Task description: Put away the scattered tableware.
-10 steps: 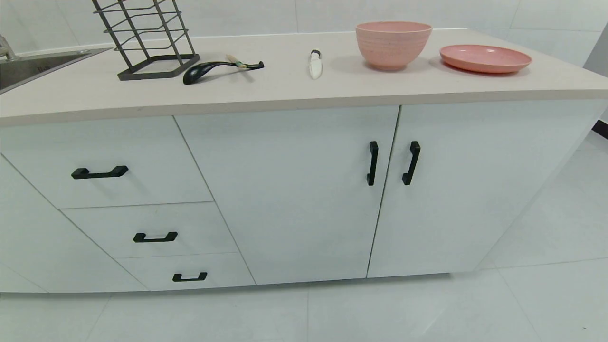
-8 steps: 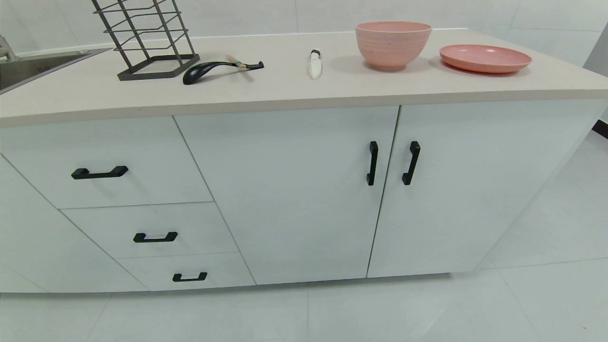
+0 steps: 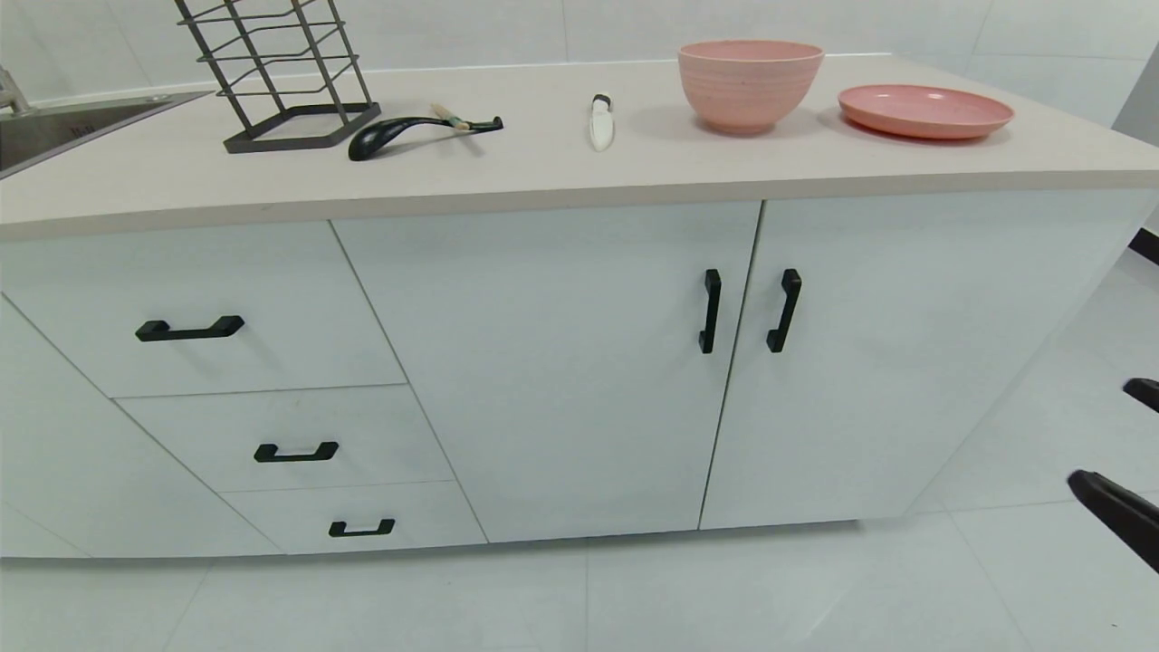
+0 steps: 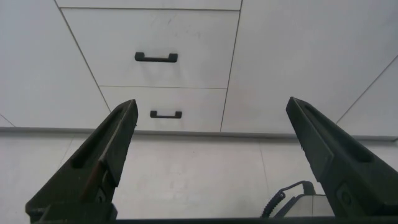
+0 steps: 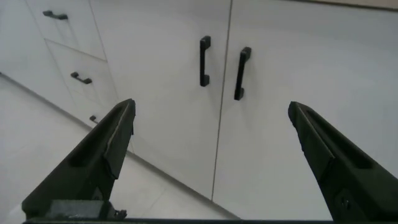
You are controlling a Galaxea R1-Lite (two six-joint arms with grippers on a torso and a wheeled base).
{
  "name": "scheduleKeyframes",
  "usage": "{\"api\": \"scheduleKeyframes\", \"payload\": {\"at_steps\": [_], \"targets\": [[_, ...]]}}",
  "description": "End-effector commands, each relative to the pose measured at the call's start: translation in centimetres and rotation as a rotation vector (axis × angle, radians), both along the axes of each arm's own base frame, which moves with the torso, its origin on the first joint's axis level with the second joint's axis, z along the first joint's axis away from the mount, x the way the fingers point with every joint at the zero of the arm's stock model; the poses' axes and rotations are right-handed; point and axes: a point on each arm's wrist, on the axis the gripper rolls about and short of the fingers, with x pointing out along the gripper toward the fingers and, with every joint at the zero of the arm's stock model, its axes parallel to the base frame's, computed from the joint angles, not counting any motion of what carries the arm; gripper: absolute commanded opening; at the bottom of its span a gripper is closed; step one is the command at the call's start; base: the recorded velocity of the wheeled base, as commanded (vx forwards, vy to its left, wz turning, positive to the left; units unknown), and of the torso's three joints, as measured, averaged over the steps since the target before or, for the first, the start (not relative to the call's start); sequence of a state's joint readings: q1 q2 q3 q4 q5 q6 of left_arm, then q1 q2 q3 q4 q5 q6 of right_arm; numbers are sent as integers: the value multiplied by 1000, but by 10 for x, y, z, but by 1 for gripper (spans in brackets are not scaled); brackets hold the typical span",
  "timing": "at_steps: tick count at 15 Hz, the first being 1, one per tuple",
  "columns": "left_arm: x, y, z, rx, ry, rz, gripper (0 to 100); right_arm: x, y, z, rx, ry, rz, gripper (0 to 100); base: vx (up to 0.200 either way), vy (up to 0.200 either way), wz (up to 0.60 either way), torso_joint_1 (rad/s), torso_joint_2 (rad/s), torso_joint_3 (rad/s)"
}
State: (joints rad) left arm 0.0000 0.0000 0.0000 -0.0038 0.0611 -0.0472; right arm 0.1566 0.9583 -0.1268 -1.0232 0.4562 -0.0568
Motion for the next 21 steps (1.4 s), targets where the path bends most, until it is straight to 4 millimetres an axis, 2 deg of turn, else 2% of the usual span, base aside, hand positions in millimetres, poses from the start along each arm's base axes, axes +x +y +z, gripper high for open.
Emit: {"api": "scheduleKeyframes", "payload": {"at_steps": [1, 3, 4, 5, 7, 9, 11, 12, 15, 16, 17, 19, 20, 21], "targets": [[0, 0, 0, 0, 1, 0, 100, 50, 9, -34, -49, 136, 84, 100, 0, 0, 0, 0, 0, 0], [0, 0, 0, 0, 1, 0, 100, 72, 13, -28, -54, 116, 85, 100, 0, 0, 0, 0, 0, 0], [0, 0, 0, 0, 1, 0, 100, 72, 13, -28, -54, 116, 85, 100, 0, 0, 0, 0, 0, 0], [0, 0, 0, 4, 1, -1, 100, 88, 16, -27, -72, 104, 98, 100, 0, 0, 0, 0, 0, 0], [0, 0, 0, 4, 1, -1, 100, 94, 18, -28, -78, 96, 118, 100, 0, 0, 0, 0, 0, 0], [0, 0, 2, -5, -24, -7, 100, 110, 20, -28, -85, 92, 128, 100, 0, 0, 0, 0, 0, 0], [-4, -1, 28, 7, -275, -41, 100, 127, 23, -25, -91, 69, 130, 100, 0, 0, 0, 0, 0, 0], [-6, -2, 35, 12, -334, -79, 100, 135, 25, -25, -97, 65, 141, 100, 0, 0, 0, 0, 0, 0], [-10, -3, 76, 21, -347, -146, 100, 147, 28, -30, -123, 52, 195, 100, 0, 0, 0, 0, 0, 0], [-2, -5, 116, 47, -331, -240, 100, 148, 28, -31, -127, 52, 210, 100, 0, 0, 0, 0, 0, 0], [9, -7, 138, 83, -314, -326, 100, 147, 28, -30, -127, 42, 217, 100, 0, 0, 0, 0, 0, 0], [37, -13, 162, 160, -334, -595, 100, 146, 29, -29, -141, 22, 248, 100, 0, 0, 0, 0, 0, 0], [39, -13, 162, 167, -337, -611, 100, 146, 29, -29, -142, 21, 250, 100, 0, 0, 0, 0, 0, 0], [68, -18, 166, 245, -358, -756, 100, 146, 30, -29, -142, 17, 255, 100, 0, 0, 0, 0, 0, 0]]}}
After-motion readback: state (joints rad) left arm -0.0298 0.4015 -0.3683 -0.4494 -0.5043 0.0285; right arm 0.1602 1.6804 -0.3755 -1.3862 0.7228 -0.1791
